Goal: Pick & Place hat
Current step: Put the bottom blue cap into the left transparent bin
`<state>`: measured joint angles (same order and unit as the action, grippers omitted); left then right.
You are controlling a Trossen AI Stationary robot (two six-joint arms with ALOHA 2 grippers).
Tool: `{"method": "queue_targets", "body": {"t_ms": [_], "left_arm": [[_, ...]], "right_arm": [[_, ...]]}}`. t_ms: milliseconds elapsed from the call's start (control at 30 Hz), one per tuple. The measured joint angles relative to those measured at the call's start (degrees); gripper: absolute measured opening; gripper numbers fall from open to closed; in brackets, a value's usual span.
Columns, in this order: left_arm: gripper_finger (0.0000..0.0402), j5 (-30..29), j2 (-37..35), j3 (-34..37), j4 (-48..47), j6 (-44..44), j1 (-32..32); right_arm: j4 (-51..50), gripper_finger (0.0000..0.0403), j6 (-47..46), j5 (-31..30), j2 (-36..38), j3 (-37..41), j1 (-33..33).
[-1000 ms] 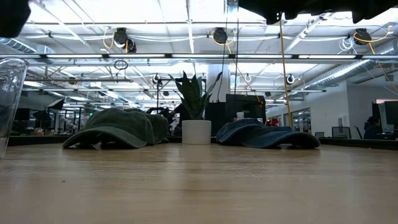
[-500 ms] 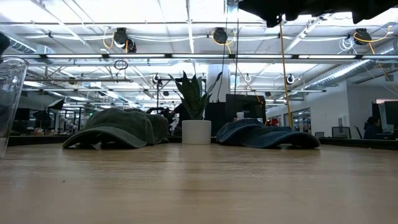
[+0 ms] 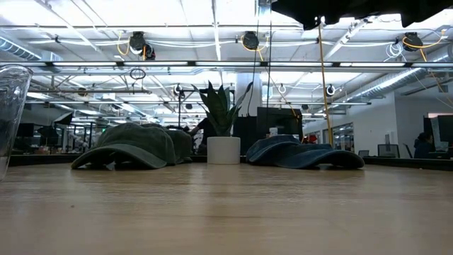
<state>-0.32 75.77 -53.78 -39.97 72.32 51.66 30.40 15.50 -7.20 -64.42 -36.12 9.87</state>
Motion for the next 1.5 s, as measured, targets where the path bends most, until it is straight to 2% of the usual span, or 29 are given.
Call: {"method": "queue_targets", "body": {"t_ms": [167, 267, 400, 467, 667, 833, 933, 1167, 1233, 1400, 1500], "left_arm": [[0.0126, -1.2, 0.0, 0.1, -3.9, 10.6, -1.0], [0.0171, 1.1, 0.0, 0.1, -1.9, 6.3, -1.7], [0.0218, 8.4, -1.1, 0.1, 0.5, 2.8, -3.2], [0.0233, 10.1, -2.5, 0.1, 1.6, 3.1, -3.9], [0.0247, 6.7, -9.0, 0.1, 1.5, 3.3, -4.6], [0.0232, 3.5, -13.3, 0.1, -1.1, 0.1, -4.8], [0.0210, 1.8, -13.4, 0.1, 0.8, -2.8, -4.8], [0.0138, 3.4, -5.0, 0.0, 10.0, 1.0, -3.3], [0.0118, 5.9, -1.7, 0.0, 12.4, 3.1, -2.6], [0.0074, 19.7, 4.8, 0.0, 18.0, 4.5, -1.0], [0.0046, 21.3, 7.0, 0.0, 18.7, 3.7, 0.1]], "right_arm": [[-0.7, 0.0146, 0.1, 0.0, 0.0, 0.0, 0.0], [-0.7, 0.0146, 0.0, 0.1, 0.0, 0.0, 0.0], [-0.7, 0.0146, 0.1, 1.5, 0.0, 0.0, 0.0], [-0.7, 0.0146, 0.1, 2.5, 0.0, 0.0, 0.0], [-0.7, 0.0146, 0.2, 3.0, 0.0, 0.0, 0.0], [-0.7, 0.0146, 0.2, 2.9, 0.0, 0.0, 0.0], [-0.8, 0.0146, 0.2, 2.9, 0.0, 0.0, 0.0], [-2.7, 0.0146, -0.4, 2.9, 0.0, 0.0, 0.0], [-3.0, 0.0146, -1.7, 2.9, 0.0, 0.0, 0.0], [-4.1, 0.0146, -3.0, 2.9, 0.0, 0.0, 0.0], [-4.1, 0.0146, -3.0, 2.9, 0.0, 0.0, 0.0]]}}
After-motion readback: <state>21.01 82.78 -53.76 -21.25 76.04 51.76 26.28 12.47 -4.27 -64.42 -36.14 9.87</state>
